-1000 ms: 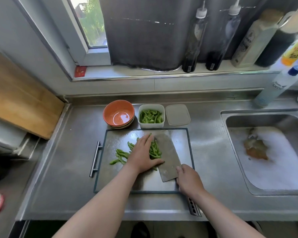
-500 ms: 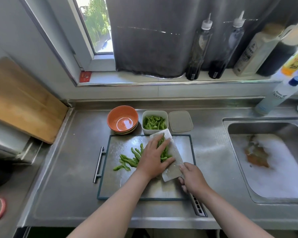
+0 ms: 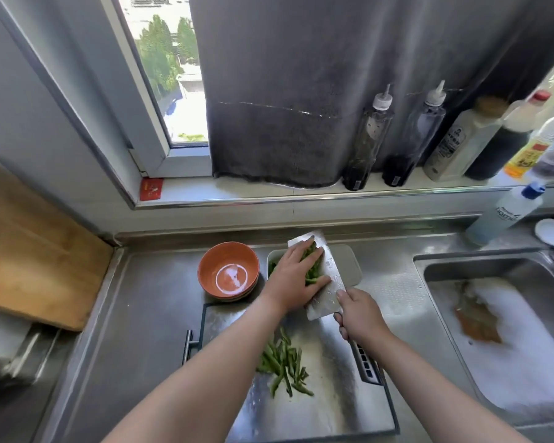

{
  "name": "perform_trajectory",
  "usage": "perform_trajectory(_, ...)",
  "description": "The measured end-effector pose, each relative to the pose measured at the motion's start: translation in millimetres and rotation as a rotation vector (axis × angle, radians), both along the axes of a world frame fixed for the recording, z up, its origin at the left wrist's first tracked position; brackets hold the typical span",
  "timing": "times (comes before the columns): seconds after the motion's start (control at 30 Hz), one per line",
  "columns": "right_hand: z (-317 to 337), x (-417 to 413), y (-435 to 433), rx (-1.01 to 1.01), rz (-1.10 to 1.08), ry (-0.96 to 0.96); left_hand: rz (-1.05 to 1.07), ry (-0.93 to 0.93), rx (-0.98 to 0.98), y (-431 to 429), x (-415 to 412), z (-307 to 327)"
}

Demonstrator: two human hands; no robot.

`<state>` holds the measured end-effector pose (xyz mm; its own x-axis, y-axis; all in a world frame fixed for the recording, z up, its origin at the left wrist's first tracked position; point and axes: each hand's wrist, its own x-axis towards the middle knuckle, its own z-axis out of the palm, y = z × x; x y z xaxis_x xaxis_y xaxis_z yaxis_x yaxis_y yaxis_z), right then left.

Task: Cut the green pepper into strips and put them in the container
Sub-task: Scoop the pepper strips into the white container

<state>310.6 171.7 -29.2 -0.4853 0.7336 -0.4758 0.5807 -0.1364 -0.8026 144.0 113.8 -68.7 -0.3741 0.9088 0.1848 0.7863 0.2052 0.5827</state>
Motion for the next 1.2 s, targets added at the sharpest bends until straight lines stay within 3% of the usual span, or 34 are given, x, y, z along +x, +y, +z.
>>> perform_trajectory(0.3, -21.7, -38.1, 8.9, 0.178, 0.007, -0.238, 0.016, -0.097, 0.016, 4.3, -41.8, -37.6)
perform_trajectory(0.6, -15.0, -38.8, 13.1, 0.307, -0.019, -0.282, -0.049, -0.056, -0.091, -2.9, -67.5, -38.2)
perform_trajectory(0.73, -11.9, -37.8, 15.5, 0.340, -0.016, -0.295, -0.033, -0.054, 0.030, -4.9, -65.6, -33.4)
perform_trajectory(0.9, -4.7, -41.3, 13.9, 0.416, 0.014, -0.315, -0.197, -0.019, -0.156, -7.2, -62.8, -40.6)
perform_trajectory(0.97, -1.6, -41.2, 14.2, 0.434, 0.007, -0.312, -0.128, 0.002, -0.039, -9.8, -61.9, -41.8)
perform_trajectory(1.03, 0.7, -40.1, 14.3, 0.437, 0.007, -0.308, -0.042, 0.179, 0.055, -14.3, -63.1, -43.1)
perform_trajectory(1.1, 1.8, -38.0, 13.4, 0.432, 0.007, -0.310, -0.088, 0.344, -0.171, -18.9, -57.1, -40.3)
perform_trajectory(1.2, 0.8, -36.7, 10.6, 0.418, -0.009, -0.315, -0.261, 0.442, -0.475, -21.5, -46.6, -39.2)
